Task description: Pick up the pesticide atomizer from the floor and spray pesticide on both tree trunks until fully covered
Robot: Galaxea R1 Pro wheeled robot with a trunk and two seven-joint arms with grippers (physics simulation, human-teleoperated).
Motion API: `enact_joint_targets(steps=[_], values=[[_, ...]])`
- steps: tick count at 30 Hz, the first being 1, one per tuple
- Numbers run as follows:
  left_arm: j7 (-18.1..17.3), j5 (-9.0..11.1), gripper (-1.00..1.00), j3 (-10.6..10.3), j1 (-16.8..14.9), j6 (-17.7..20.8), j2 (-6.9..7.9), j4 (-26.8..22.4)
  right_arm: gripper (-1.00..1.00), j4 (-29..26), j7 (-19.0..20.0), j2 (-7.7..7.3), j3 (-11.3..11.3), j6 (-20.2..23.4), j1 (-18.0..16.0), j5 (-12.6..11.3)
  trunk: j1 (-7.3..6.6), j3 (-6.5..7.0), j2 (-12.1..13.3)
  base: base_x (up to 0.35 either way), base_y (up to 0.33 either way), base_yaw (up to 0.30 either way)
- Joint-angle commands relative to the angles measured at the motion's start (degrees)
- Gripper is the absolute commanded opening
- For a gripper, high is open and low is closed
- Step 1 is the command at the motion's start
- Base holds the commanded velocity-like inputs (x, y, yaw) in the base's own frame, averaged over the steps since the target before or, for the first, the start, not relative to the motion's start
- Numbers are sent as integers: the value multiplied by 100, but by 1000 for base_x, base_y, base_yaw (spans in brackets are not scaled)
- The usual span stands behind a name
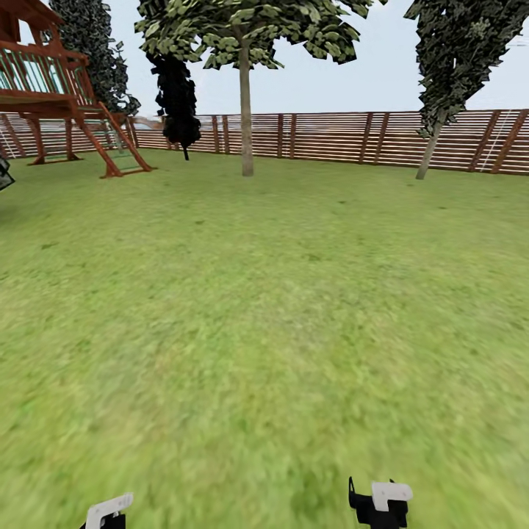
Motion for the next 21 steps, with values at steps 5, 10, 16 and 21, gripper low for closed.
enact_joint_targets(steps=[5, 10, 16, 21], values=[[27, 18, -100, -47, -2, -13, 2, -2, 100, 5, -49, 0, 48, -5, -4, -5, 3, -5, -2, 345, 0, 0], [27, 18, -100, -47, -2, -13, 8, -2, 100, 5, -49, 0, 48, -5, -4, -5, 3, -5, -2, 345, 0, 0], [27, 18, -100, -47, -2, -13, 8, -2, 100, 5, -49, 0, 48, -5, -4, -5, 3, -5, -2, 345, 0, 0], [27, 18, -100, -47, -2, -13, 3, -2, 100, 5, -49, 0, 48, -5, -4, -5, 3, -5, -2, 345, 0, 0]])
